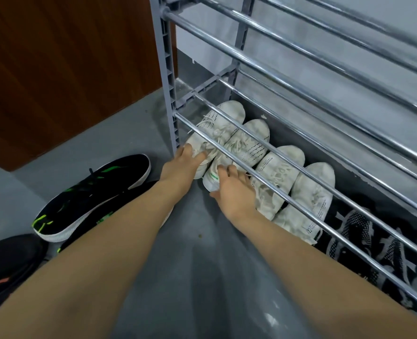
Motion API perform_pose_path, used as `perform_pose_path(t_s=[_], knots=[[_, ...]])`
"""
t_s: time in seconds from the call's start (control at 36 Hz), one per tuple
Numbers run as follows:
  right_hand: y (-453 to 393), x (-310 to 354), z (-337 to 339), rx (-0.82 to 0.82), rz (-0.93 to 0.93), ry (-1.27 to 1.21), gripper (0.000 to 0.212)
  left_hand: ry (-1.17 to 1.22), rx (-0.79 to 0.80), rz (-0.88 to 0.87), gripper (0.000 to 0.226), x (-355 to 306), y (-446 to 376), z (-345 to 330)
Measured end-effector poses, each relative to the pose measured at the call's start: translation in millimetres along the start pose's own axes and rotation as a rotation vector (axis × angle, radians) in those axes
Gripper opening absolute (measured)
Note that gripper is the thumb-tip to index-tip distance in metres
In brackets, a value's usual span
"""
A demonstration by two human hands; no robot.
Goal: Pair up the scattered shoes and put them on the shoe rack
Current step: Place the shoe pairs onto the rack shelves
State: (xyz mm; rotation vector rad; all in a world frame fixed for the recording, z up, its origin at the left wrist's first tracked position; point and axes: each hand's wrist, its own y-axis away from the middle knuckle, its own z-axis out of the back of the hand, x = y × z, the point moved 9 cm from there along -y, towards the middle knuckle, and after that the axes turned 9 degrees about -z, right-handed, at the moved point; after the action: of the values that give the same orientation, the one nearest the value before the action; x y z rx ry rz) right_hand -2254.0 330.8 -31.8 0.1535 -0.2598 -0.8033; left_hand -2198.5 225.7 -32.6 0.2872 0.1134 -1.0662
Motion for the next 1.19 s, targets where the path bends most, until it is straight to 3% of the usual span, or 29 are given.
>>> perform_pose_path(t_s=[0.14,0.31,0.39,0.47,0.61,0.78,0.92,1.19], knots=[[11,4,7,-0.060,-0.046,-0.035,0.068,0.041,0.012,-0.019,0.084,-10,13,7],[44,-2,10,-0.150,-0.119,-0.027,0.077,-0.025,-0.164,0.005,0.097,-24,42,21],[67,-3,13,-0.187,-0.105,0.008,0.070,-0.048,-0.181,0.006,0.086,-31,67,23],[98,5,22,-0.244,-0.063,0.015,0.048,-0.026,-0.192,-0.019,0.073,-36,98,25],[130,15,31,-0.208,0.005,0.065,0.029,0.006,-0.137,-0.014,0.040,-41,131,28],[170,22,56,-0.160,0.037,0.071,0.023,0.020,-0.172,-0.056,0.034,-56,192,50],[216,21,82,-0.146,-0.042,-0.047,0.025,0.032,-0.168,-0.066,0.033,-66,236,77],[306,-27,111,-0.207,-0.201,-0.092,0.022,0.073,-0.077,-0.252,0.027,-143,284,99]])
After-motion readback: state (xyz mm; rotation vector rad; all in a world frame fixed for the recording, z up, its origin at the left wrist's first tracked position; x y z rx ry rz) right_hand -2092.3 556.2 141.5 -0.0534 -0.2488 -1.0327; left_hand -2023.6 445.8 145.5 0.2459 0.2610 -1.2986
